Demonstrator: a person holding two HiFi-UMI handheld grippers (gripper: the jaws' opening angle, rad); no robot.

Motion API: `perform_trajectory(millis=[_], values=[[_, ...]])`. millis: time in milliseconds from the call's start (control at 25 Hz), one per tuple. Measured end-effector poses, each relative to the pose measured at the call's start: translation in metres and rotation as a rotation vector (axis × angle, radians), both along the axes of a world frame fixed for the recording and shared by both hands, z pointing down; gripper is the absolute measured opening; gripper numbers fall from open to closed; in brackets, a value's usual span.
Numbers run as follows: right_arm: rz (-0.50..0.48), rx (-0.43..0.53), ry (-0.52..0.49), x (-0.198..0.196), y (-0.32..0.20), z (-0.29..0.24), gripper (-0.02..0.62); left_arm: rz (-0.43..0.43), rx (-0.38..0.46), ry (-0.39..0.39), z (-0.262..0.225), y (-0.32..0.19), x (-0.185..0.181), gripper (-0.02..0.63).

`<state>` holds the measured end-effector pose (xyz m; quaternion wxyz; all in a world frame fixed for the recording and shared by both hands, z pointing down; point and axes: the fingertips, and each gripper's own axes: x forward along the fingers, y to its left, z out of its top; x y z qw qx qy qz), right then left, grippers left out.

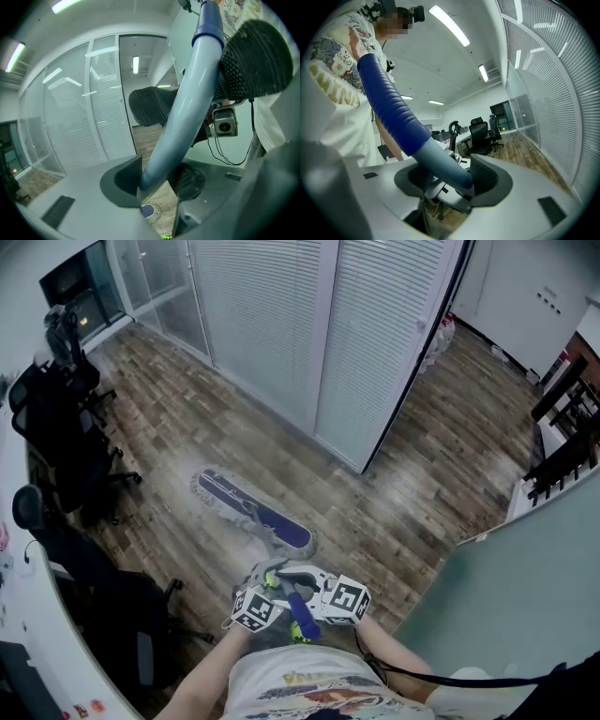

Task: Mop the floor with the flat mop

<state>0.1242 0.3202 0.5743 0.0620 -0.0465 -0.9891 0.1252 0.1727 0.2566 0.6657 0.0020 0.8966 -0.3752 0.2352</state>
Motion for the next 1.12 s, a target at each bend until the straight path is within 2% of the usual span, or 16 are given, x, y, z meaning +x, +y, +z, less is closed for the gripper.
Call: perform_trajectory(millis=[400, 680, 880, 1120], values=[[-0.015, 0.007, -0.005, -0.058, -0.065, 0.002, 0.216, -0.027, -0.006, 0.038, 0.003, -0.066, -0.058, 0.132], [-0.046, 0.014, -0.004, -0.129, -0.132, -0.011, 0.216, -0.086, -0.010, 0.108, -0.011, -0.136, -0.130, 0.138], [-0.042, 0.011, -0.014, -0.193, -0.190, -0.019, 0.218, -0.092, -0.012, 0.146, -0.026, -0.195, -0.191, 0.140], [-0.018, -0.016, -0.036, -0.228, -0.251, -0.026, 0.218, -0.076, -0.039, 0.157, -0.030, -0.252, -0.225, 0.146]])
